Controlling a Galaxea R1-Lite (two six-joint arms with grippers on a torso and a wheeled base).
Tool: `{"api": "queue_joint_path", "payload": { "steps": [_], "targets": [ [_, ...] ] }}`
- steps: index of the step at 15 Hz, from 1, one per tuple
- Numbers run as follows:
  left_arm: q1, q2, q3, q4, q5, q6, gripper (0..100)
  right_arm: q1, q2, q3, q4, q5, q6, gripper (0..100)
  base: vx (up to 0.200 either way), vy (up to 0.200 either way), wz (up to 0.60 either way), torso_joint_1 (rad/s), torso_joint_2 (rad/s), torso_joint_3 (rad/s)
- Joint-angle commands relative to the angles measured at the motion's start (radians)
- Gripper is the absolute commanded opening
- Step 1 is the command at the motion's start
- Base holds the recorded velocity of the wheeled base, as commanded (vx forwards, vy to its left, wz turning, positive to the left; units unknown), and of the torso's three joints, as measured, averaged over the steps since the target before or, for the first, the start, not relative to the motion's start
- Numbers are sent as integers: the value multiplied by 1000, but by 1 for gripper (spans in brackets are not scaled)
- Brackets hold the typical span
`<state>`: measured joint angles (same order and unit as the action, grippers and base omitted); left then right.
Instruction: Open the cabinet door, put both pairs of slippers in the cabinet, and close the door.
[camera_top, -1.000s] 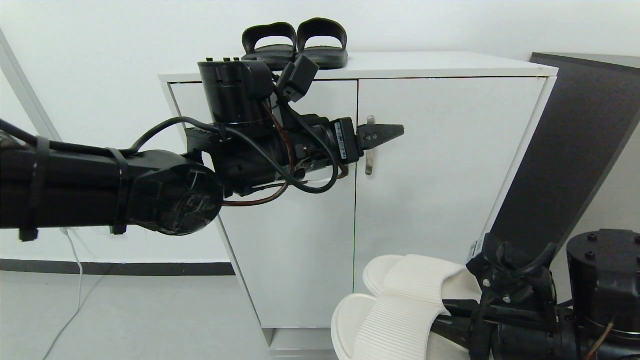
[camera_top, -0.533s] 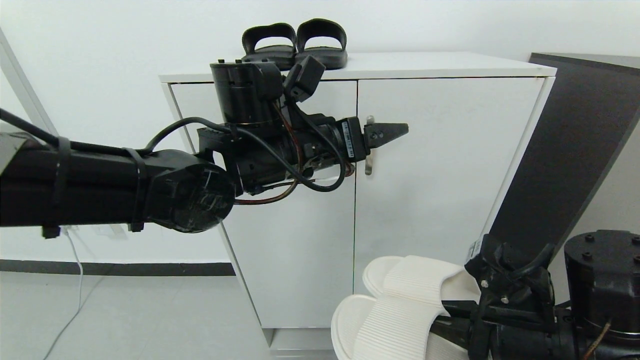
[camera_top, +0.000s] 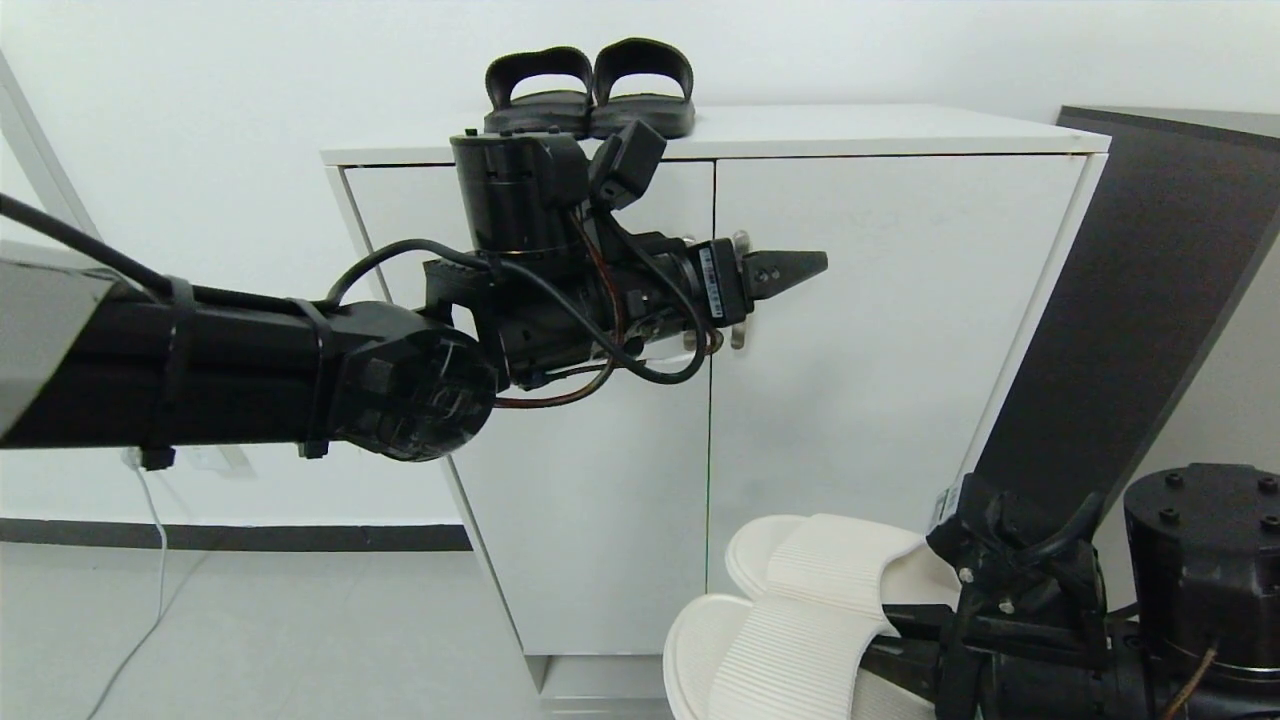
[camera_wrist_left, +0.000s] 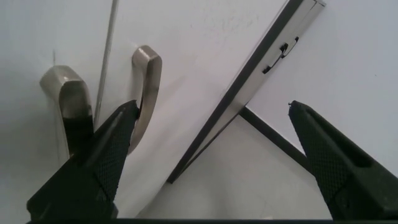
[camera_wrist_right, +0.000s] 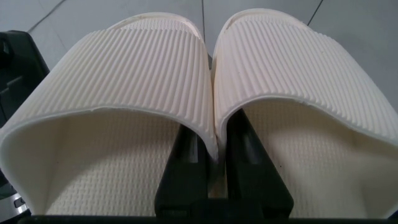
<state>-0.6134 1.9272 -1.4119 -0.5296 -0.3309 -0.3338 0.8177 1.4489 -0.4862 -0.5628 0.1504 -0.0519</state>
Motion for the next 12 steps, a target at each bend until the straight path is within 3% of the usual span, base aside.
{"api": "queue_joint_path", "payload": {
  "steps": [1, 5, 6, 12],
  "targets": [
    [-2, 9, -1, 0, 1, -1, 100, 0, 5, 0, 0, 1, 0, 0, 0, 0, 0, 0, 0, 0],
    [-2, 26, -16, 2, 3, -2, 100, 0, 8, 1, -2, 1, 0, 0, 0, 0, 0, 0, 0, 0],
    [0, 29, -21, 0, 7, -2, 0, 0, 10, 1, 0, 0, -2, 0, 0, 0, 0, 0, 0, 0],
    [-8, -19, 24, -3, 16, -1, 0, 0, 13, 5, 0, 1, -8, 0, 0, 0, 0, 0, 0, 0]
  ]
}}
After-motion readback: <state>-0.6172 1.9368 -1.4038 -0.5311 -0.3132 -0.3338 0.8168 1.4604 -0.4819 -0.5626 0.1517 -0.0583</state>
